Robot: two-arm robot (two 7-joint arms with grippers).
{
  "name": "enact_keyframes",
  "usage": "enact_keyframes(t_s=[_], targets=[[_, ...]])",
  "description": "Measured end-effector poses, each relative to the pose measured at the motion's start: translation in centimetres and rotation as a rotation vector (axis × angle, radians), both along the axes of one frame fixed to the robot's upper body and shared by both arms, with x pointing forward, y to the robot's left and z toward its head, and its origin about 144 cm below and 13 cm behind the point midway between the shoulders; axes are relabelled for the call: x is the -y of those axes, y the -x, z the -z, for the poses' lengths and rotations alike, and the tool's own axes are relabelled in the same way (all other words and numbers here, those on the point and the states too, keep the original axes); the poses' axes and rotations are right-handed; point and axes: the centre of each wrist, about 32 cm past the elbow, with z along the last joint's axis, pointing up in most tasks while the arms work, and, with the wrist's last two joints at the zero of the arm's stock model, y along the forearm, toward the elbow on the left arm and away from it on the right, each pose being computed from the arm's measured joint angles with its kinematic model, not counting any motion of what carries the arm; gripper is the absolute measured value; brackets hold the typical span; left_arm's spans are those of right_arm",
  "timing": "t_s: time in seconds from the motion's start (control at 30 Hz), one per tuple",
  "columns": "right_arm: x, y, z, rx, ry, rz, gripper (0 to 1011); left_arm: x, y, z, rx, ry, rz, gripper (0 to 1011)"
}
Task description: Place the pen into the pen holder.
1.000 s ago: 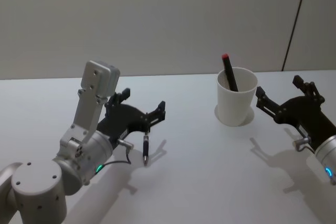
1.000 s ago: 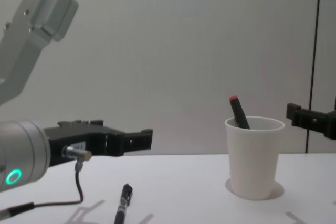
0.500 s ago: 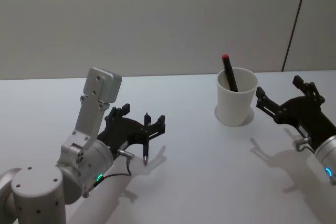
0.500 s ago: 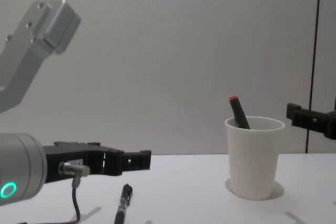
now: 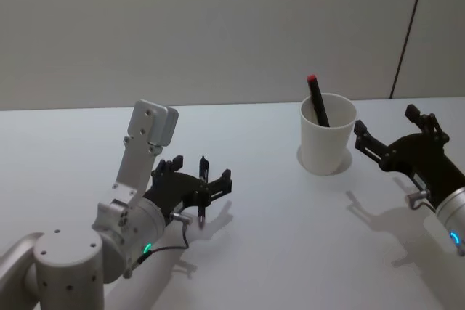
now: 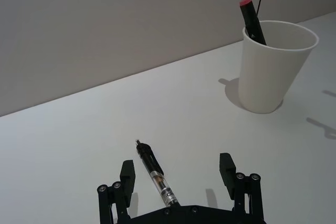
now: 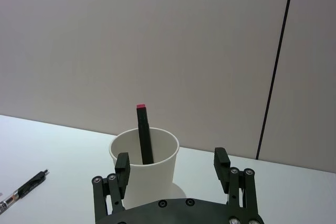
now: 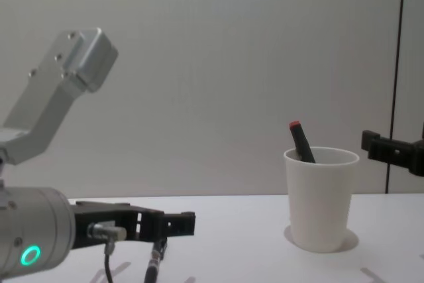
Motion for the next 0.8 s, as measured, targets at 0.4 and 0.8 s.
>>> enact_keyframes(t_s=[0.4,0.8], targets=[[0.0,0.0,0.0,0.000,0.000,0.000,1001,0.5,-0.6,0.7,-0.055,0.006,-0.025,1001],[0.0,0.0,0.0,0.000,0.000,0.000,1002,1.1,-0.9,1.0,-0.109,0.020,-0.064,1001]])
